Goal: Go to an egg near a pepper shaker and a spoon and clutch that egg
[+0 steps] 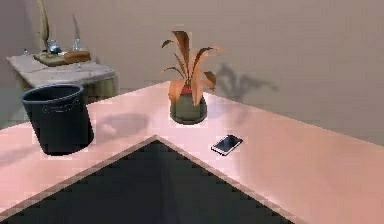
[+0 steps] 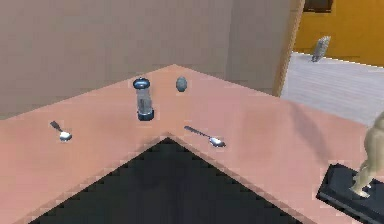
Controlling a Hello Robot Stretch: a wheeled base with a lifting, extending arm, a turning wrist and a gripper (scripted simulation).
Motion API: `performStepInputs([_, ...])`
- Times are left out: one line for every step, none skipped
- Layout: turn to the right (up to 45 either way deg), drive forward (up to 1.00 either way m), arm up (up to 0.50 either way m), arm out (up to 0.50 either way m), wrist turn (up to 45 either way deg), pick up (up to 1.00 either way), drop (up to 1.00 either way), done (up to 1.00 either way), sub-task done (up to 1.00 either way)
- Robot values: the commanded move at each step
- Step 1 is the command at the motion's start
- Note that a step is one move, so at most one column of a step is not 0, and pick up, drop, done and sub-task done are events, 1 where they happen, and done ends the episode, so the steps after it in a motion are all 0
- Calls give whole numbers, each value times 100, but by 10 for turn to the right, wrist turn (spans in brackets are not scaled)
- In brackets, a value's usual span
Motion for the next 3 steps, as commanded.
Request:
performStepInputs([-450, 0, 0, 0, 0, 0, 0, 0, 0])
performStepInputs([-450, 0, 0, 0, 0, 0, 0, 0, 0])
performStepInputs([-450, 0, 0, 0, 0, 0, 0, 0, 0])
